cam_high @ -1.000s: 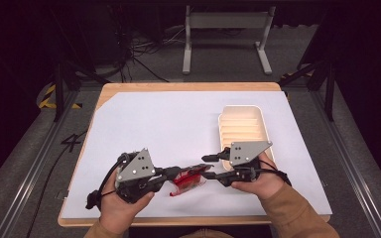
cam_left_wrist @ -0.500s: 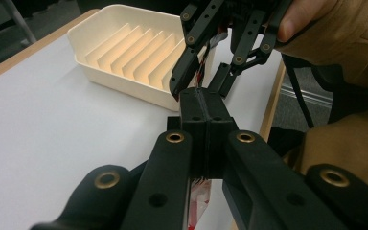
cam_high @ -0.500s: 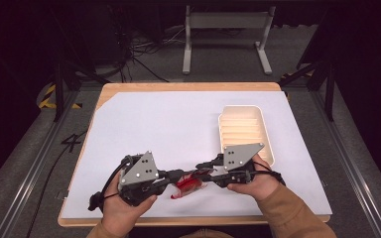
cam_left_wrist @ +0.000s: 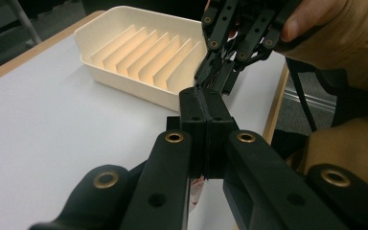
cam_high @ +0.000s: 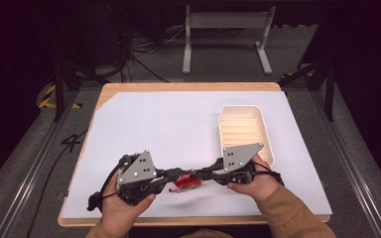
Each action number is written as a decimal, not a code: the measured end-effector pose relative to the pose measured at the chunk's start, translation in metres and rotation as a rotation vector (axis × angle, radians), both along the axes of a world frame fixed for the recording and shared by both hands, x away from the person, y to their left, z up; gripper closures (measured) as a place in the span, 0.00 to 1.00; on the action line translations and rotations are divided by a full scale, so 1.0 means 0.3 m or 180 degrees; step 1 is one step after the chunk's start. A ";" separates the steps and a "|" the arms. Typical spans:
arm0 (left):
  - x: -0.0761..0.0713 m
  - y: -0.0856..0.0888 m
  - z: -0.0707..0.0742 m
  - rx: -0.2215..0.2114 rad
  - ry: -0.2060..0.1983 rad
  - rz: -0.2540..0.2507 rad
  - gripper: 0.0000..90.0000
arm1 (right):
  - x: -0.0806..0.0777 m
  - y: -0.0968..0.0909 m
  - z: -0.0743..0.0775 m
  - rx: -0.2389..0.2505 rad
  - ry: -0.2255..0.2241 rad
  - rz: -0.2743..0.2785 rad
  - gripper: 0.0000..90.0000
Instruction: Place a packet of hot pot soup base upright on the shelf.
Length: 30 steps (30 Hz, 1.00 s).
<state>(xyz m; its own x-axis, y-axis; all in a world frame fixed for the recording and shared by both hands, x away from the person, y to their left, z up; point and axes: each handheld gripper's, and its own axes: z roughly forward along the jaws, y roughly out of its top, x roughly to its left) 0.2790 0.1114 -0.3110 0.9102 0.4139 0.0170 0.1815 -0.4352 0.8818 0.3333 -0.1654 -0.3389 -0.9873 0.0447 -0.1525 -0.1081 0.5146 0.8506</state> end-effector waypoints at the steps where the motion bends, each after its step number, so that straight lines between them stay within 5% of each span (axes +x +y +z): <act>1: 0.000 0.002 0.001 -0.0002 -0.0007 0.0004 1.00 | -0.001 0.000 0.005 0.0008 -0.0008 0.0024 0.98; 15: 0.006 0.057 0.013 -0.0314 -0.0039 0.0160 0.82 | -0.003 -0.013 0.043 -0.0033 -0.0043 0.0034 0.99; 30: 0.037 0.149 0.007 -0.0414 -0.0109 0.0471 0.67 | 0.028 -0.072 0.140 0.0026 -0.0108 -0.0103 0.99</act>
